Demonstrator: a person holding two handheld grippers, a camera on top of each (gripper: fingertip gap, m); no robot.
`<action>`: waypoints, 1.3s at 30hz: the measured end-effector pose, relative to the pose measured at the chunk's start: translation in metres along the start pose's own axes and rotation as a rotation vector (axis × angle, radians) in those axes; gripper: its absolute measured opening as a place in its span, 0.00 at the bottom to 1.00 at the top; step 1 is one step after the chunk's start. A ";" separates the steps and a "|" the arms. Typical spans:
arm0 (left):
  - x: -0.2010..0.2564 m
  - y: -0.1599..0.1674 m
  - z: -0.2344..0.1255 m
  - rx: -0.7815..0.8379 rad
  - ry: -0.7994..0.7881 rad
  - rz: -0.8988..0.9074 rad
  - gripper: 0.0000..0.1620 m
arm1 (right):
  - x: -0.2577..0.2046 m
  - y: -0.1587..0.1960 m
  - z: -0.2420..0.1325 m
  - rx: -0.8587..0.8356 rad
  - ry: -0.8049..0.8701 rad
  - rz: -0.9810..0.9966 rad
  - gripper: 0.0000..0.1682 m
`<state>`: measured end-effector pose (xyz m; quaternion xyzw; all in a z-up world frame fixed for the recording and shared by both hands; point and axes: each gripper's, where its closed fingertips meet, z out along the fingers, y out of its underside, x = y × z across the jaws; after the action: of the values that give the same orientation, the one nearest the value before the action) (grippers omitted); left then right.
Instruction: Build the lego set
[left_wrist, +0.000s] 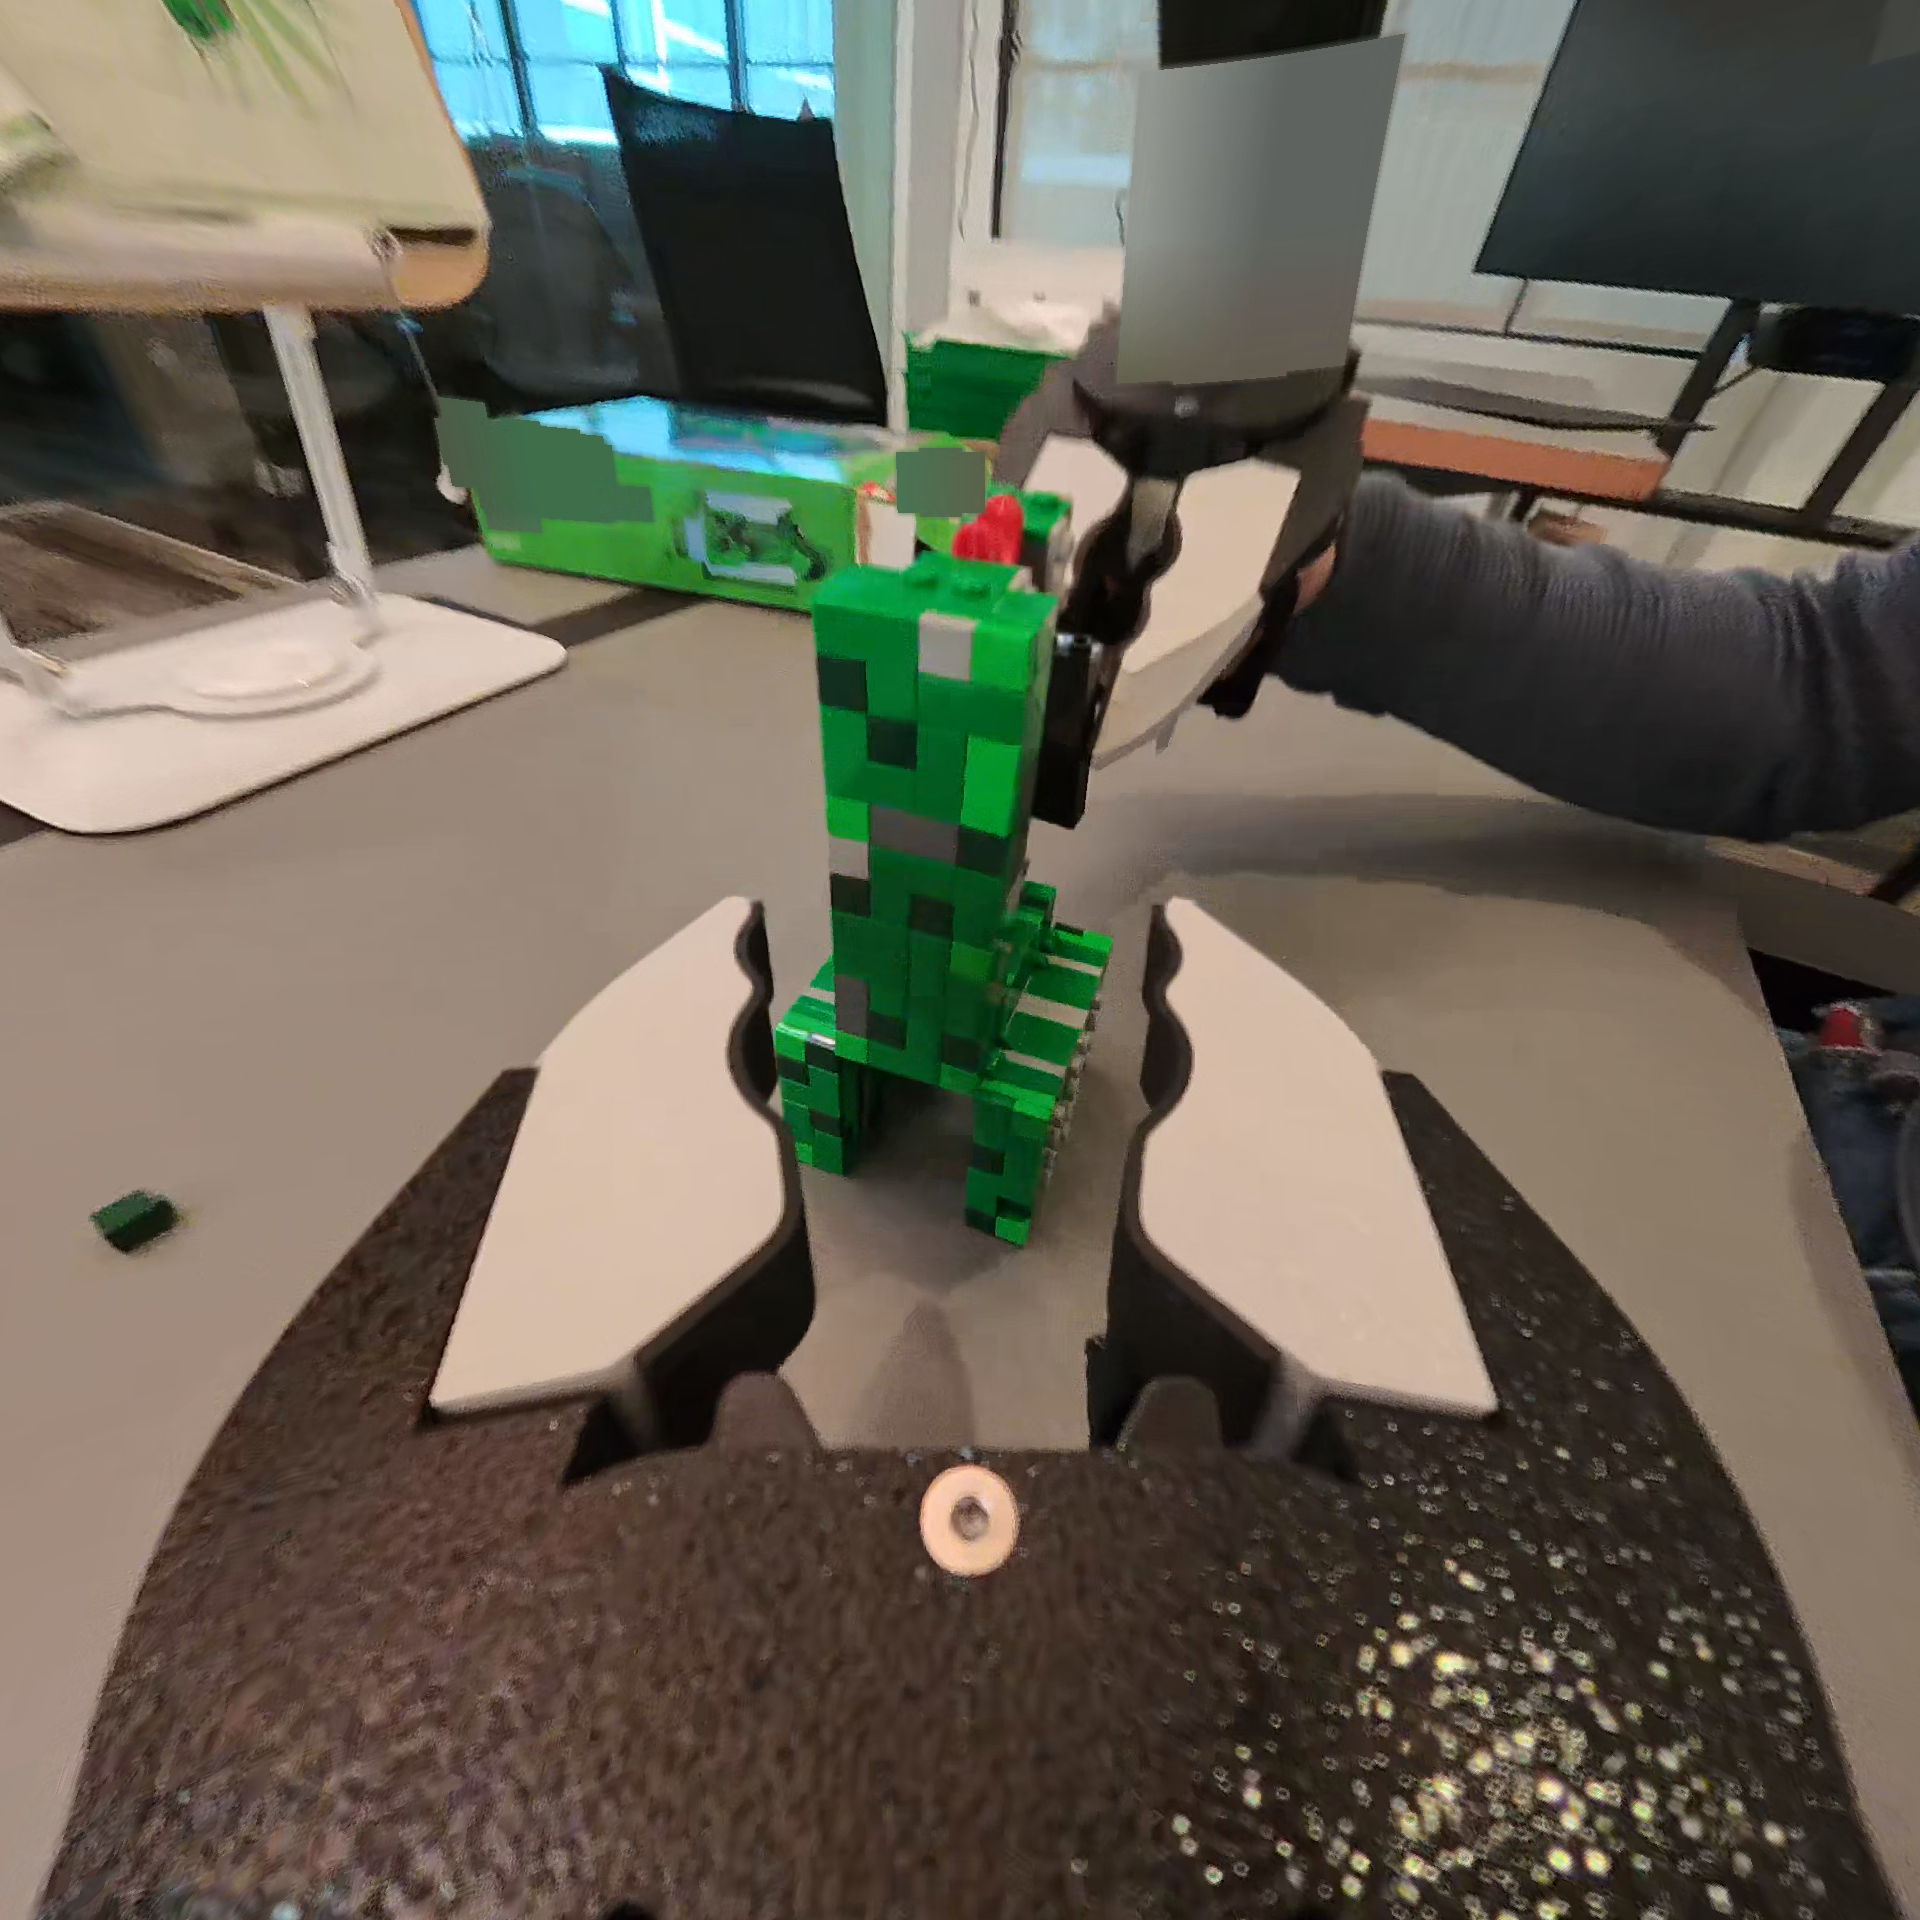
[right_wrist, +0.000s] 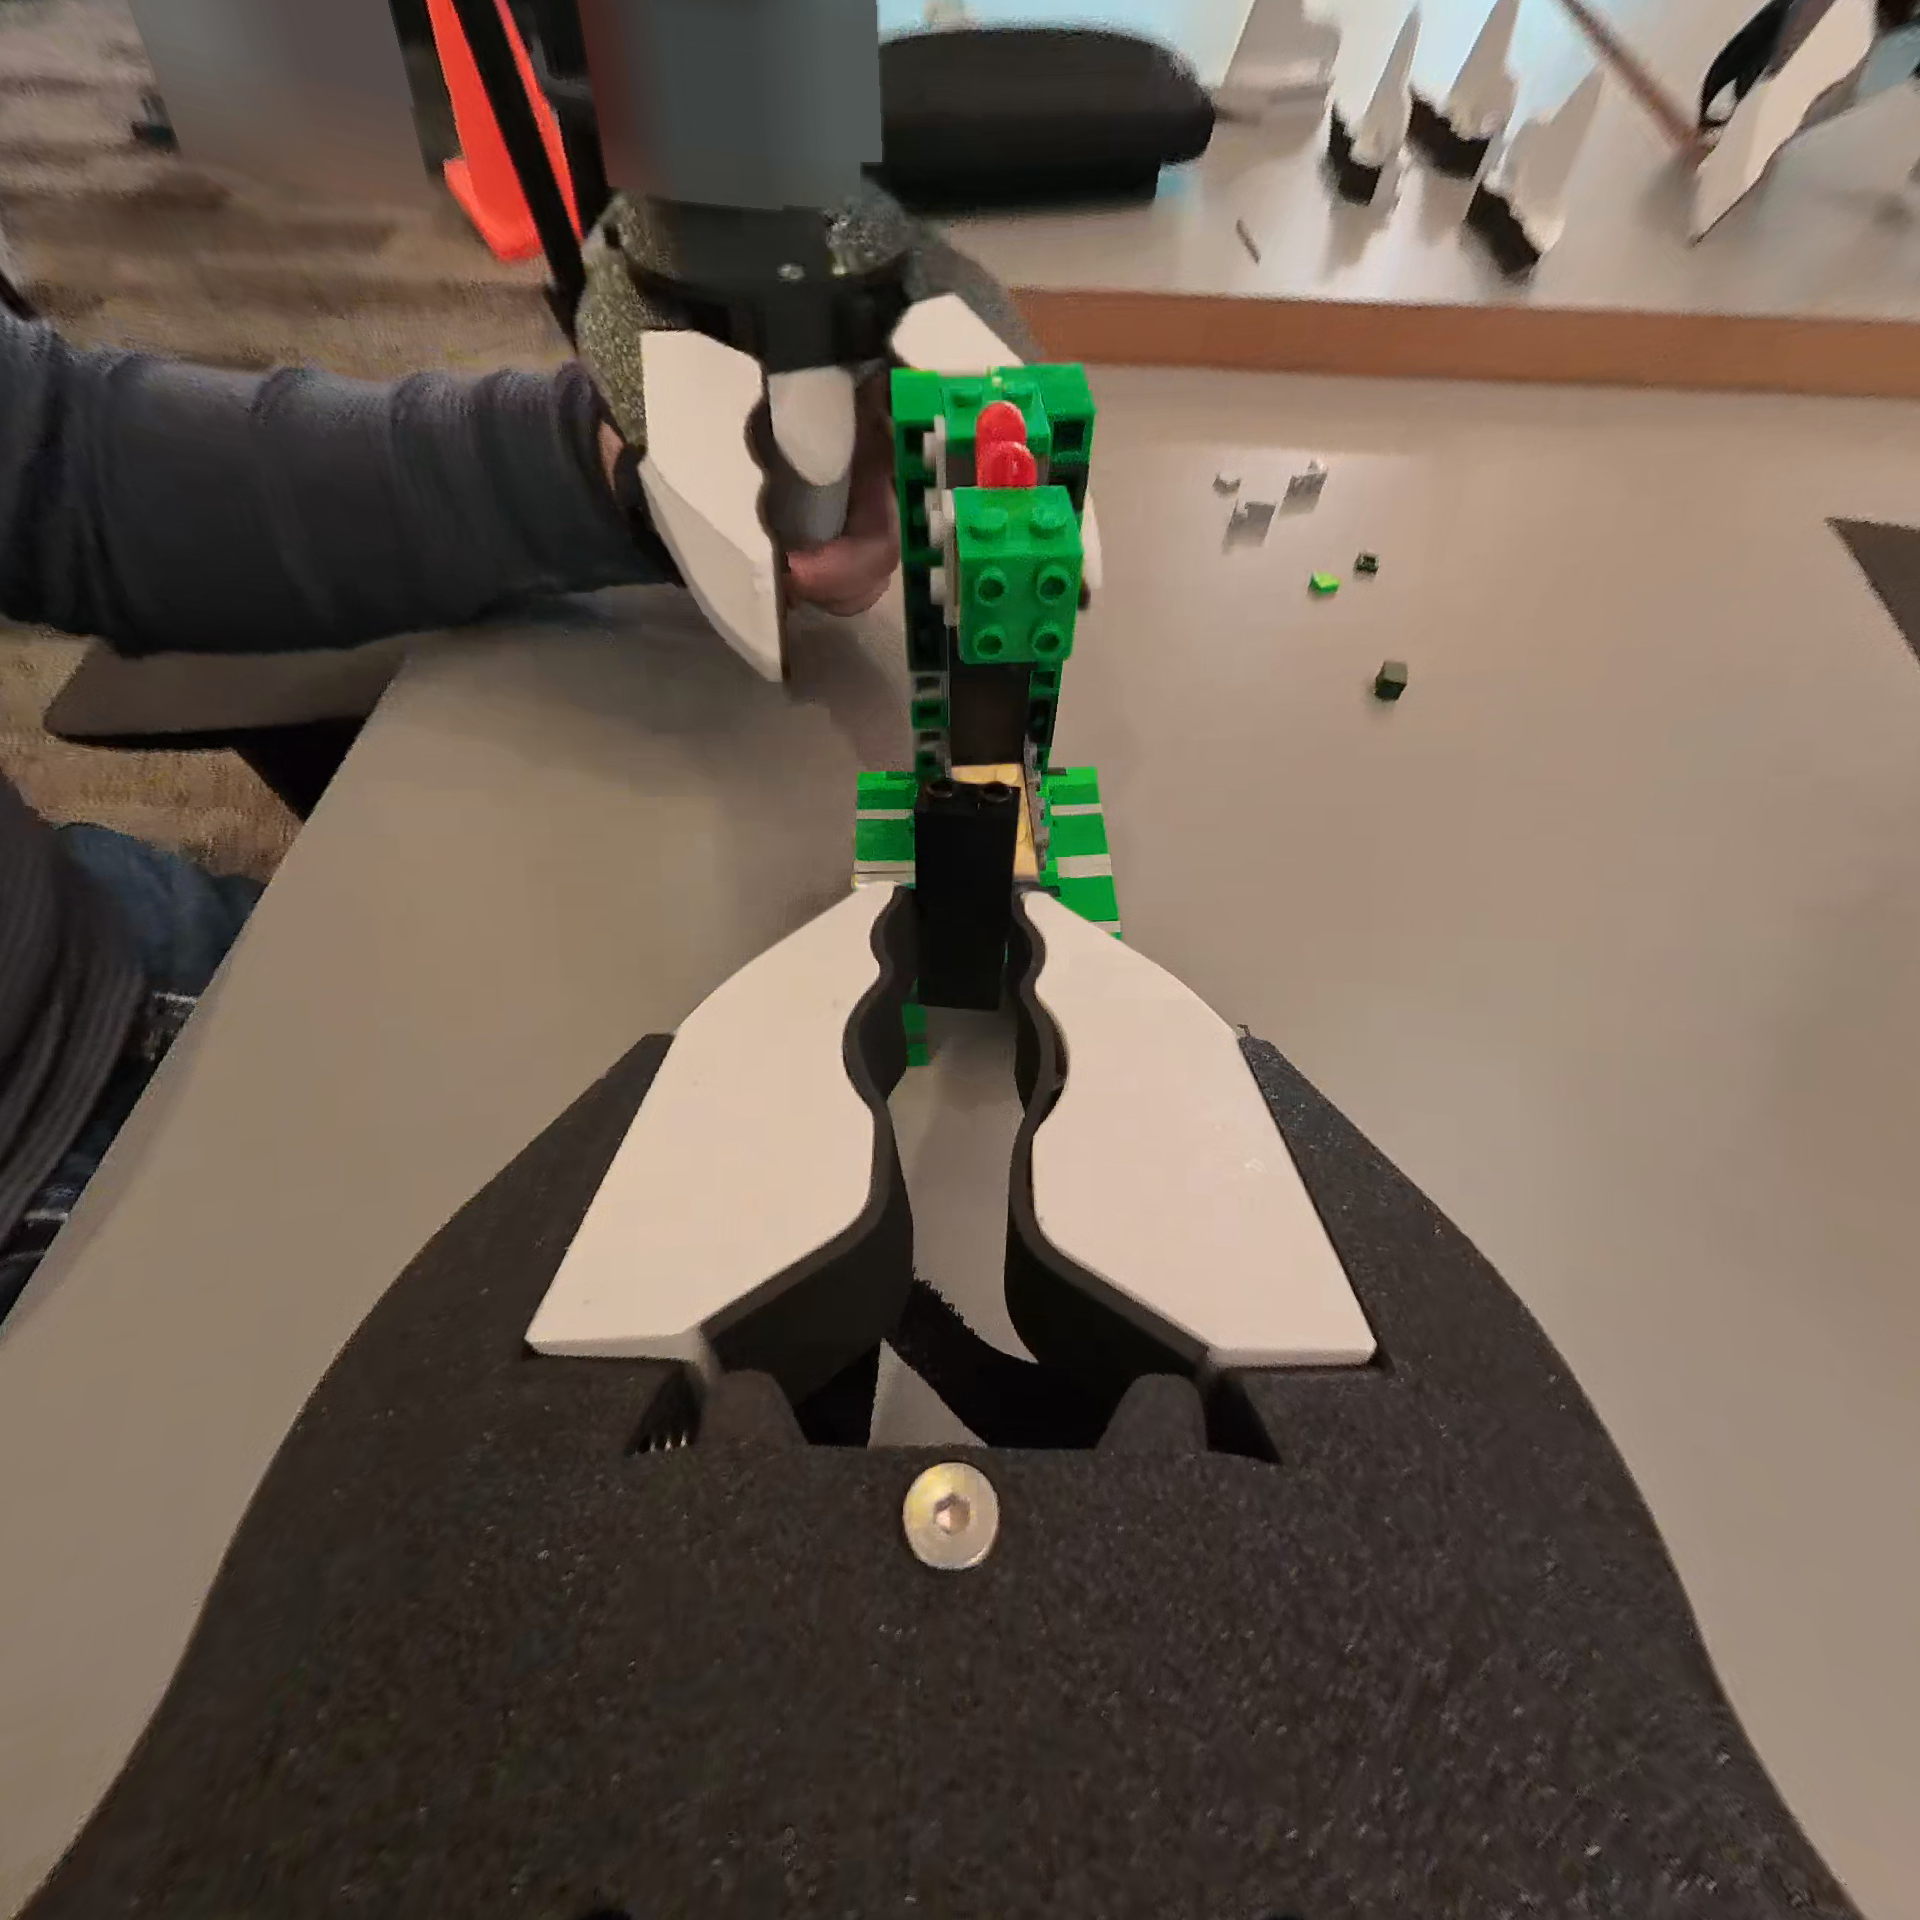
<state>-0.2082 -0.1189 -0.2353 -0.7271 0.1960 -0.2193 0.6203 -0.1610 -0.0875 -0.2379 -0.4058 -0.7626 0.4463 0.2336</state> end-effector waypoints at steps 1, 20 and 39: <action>0.001 0.003 0.004 -0.018 0.016 -0.005 0.43 | 0.000 -0.001 0.001 -0.033 -0.009 -0.004 0.10; 0.006 0.028 0.024 -0.166 0.074 0.042 0.36 | 0.001 -0.017 0.010 0.123 -0.012 -0.014 0.10; 0.004 0.024 0.034 -0.164 0.087 0.098 0.38 | 0.002 -0.019 0.010 0.365 -0.116 -0.068 0.10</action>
<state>-0.1863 -0.0969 -0.2634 -0.7548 0.2753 -0.2036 0.5594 -0.1773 -0.0962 -0.2265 -0.3044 -0.6946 0.5914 0.2741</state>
